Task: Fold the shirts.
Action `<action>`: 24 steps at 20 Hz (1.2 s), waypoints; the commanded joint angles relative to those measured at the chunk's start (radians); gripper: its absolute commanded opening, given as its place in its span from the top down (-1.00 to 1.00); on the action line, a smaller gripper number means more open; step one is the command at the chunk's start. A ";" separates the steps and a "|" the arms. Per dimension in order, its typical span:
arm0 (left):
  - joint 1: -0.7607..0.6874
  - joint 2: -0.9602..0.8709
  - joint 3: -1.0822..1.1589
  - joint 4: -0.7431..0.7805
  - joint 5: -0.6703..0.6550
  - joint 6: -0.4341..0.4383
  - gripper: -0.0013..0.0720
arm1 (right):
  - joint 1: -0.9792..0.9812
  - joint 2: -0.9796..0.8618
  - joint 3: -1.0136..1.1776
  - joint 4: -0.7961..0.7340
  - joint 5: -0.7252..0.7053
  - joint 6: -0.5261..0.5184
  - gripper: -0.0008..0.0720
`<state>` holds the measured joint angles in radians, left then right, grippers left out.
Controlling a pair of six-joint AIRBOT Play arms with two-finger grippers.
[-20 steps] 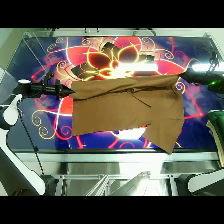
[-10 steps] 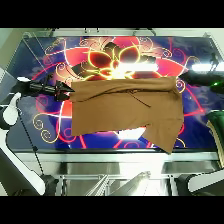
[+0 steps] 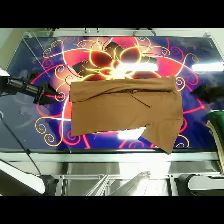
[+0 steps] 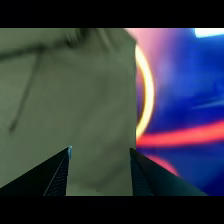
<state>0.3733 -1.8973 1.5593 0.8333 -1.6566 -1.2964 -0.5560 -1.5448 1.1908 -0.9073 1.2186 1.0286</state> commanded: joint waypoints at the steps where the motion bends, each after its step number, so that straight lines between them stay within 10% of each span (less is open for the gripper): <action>1: 0.004 0.134 -0.277 0.058 0.109 0.042 -0.62 | -0.001 0.053 -0.217 -0.074 -0.030 0.046 -0.20; 16: -0.151 0.254 -0.668 0.028 0.391 0.043 -0.62 | -0.074 0.051 -0.307 -0.076 -0.042 0.021 0.04; 22: -0.225 0.253 -0.673 -0.002 0.439 0.078 -0.45 | -0.220 0.190 -0.415 -0.080 0.045 0.087 0.03; 24: -0.245 0.234 -0.670 -0.090 0.461 0.137 -0.06 | -0.214 0.240 -0.517 -0.066 0.033 0.090 0.03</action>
<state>0.1596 -1.6493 0.8886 0.8322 -1.3270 -1.2182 -0.7479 -1.3716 0.7734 -0.9924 1.2293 1.1011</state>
